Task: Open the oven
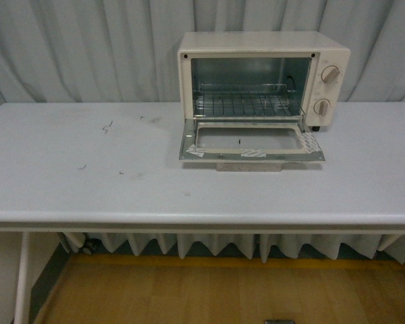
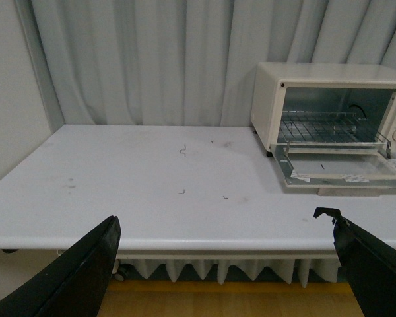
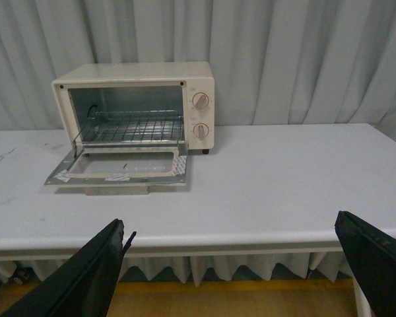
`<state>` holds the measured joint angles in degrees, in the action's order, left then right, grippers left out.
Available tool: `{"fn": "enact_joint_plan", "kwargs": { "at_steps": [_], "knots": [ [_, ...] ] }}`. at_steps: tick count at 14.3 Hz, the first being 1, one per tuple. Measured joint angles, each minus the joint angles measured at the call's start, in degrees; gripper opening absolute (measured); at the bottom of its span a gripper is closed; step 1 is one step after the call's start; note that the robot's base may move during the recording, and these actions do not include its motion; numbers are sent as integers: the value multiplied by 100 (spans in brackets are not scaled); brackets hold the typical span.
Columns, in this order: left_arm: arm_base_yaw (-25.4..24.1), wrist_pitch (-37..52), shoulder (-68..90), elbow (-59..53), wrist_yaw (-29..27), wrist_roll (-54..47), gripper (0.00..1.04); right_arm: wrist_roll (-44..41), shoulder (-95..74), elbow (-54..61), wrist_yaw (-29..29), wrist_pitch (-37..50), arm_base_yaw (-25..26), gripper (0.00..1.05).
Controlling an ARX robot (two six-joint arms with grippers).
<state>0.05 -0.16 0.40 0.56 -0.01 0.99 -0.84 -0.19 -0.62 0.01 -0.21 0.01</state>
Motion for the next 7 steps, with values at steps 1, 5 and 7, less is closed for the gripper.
{"fn": "enact_joint_plan", "kwargs": {
  "at_steps": [1,5,7],
  "knots": [
    [0,0,0,0,0,-2,98,0,0,0,-2,0,0,98],
    [0,0,0,0,0,-2,98,0,0,0,0,0,0,98],
    [0,0,0,0,0,-2,98,0,0,0,0,0,0,98]
  ]
}}
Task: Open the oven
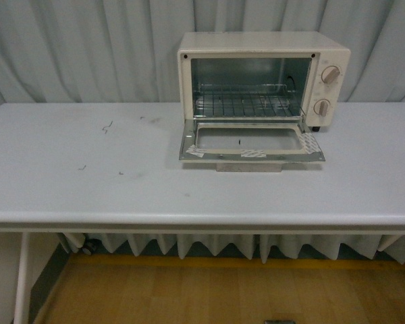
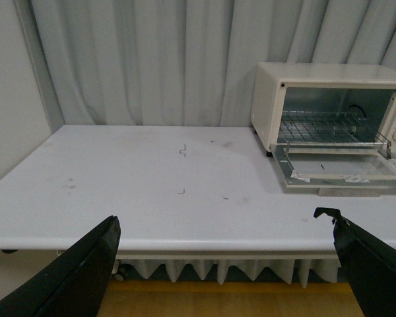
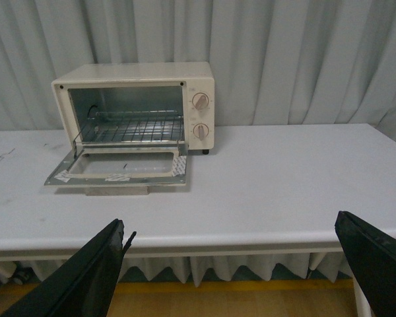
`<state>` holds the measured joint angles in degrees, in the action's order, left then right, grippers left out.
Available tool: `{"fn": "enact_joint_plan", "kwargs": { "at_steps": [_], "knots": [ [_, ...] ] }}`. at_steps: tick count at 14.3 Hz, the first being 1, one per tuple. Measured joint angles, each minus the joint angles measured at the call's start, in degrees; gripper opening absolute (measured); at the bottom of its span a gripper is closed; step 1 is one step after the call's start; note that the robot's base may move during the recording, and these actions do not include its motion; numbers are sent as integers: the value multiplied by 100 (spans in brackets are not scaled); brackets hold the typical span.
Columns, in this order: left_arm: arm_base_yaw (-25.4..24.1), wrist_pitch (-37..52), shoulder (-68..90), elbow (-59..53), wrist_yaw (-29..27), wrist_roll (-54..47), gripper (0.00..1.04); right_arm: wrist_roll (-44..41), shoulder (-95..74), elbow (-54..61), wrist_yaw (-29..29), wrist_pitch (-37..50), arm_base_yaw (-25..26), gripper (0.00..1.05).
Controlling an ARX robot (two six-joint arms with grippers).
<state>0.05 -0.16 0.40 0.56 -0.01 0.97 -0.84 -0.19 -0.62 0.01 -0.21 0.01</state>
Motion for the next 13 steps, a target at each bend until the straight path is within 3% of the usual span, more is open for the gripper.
{"fn": "enact_joint_plan", "kwargs": {
  "at_steps": [13],
  "knots": [
    [0,-7,0,0,2,-2,98,0,0,0,-2,0,0,98]
  ]
}}
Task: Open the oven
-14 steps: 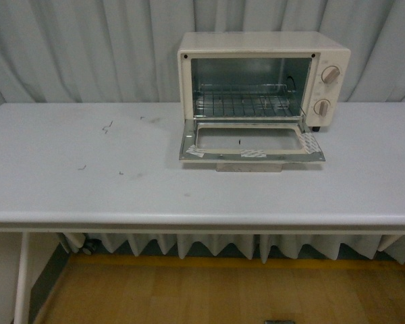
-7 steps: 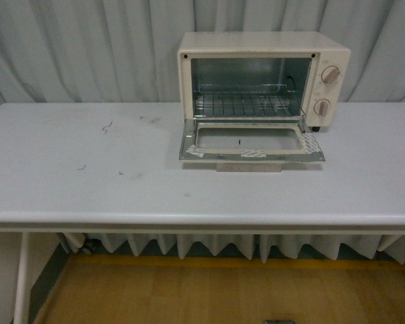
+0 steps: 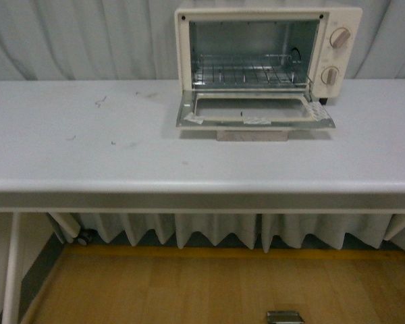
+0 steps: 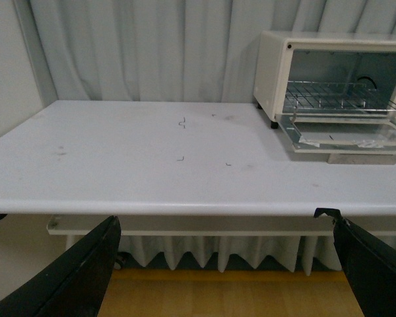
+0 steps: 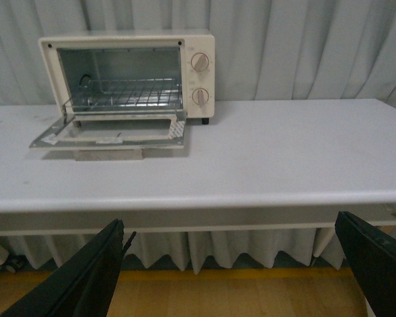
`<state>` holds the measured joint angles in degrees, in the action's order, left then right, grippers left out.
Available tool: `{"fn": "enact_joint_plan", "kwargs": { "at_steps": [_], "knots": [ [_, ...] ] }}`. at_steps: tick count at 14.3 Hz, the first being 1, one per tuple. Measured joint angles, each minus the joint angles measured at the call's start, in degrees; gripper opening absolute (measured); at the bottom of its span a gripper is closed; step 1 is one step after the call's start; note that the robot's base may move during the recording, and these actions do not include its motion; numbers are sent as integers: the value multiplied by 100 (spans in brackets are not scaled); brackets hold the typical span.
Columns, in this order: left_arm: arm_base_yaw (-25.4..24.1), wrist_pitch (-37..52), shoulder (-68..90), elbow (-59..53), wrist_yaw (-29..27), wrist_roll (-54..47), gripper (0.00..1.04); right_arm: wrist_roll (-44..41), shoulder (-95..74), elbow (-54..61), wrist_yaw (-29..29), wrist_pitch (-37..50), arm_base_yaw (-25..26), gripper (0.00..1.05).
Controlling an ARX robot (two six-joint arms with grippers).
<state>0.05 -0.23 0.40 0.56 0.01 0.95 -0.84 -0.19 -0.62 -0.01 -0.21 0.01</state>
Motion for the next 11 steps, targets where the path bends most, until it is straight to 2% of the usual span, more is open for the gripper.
{"fn": "enact_joint_plan", "kwargs": {
  "at_steps": [11],
  "knots": [
    [0,4,0,0,-4,-15,98,0,-2,0,4,0,0,98]
  ]
}}
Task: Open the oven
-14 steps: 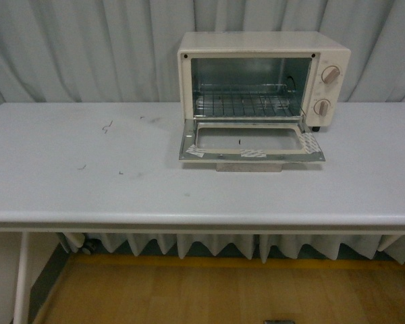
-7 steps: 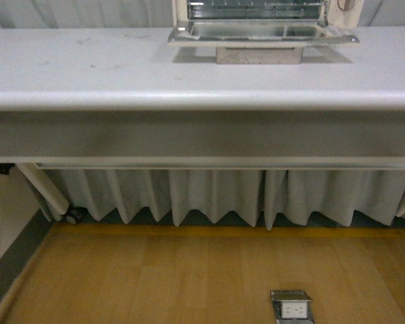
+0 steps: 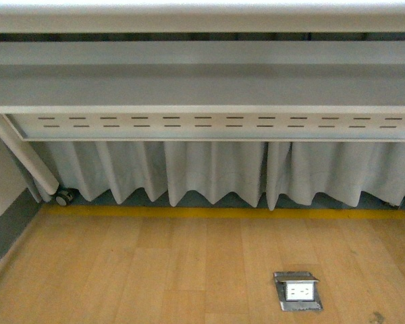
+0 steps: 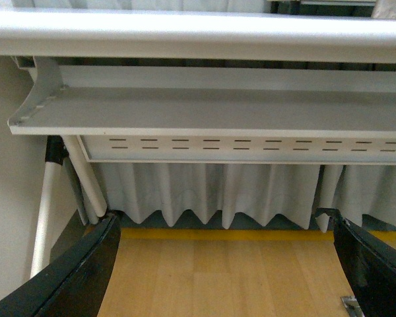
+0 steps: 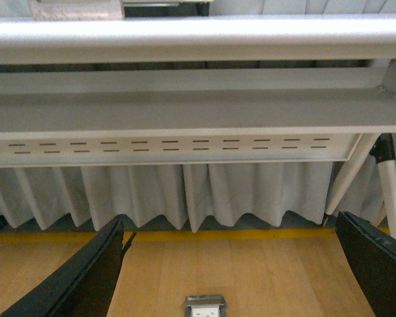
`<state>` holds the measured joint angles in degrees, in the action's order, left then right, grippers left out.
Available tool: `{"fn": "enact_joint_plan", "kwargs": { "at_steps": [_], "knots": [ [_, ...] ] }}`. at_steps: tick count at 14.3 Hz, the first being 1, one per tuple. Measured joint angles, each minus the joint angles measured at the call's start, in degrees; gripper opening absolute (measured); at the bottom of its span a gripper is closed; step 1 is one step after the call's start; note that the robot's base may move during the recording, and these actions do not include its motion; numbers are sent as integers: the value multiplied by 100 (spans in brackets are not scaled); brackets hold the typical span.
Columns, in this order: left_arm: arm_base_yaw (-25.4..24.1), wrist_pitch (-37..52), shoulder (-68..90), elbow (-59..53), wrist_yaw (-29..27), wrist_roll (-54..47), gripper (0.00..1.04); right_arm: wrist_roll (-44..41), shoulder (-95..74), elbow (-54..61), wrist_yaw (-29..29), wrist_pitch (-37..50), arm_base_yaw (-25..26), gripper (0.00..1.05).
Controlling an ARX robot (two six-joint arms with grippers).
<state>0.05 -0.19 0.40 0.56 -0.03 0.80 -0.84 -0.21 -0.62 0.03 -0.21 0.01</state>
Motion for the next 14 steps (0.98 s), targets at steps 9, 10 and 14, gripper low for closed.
{"fn": "enact_joint_plan", "kwargs": {
  "at_steps": [9,10,14],
  "knots": [
    [0,-9,0,0,2,0,98,0,7,0,-2,-7,0,98],
    [0,-7,0,0,2,0,98,0,7,0,-2,-7,0,98],
    [0,-9,0,0,2,0,98,0,7,0,-2,-7,0,98]
  ]
}}
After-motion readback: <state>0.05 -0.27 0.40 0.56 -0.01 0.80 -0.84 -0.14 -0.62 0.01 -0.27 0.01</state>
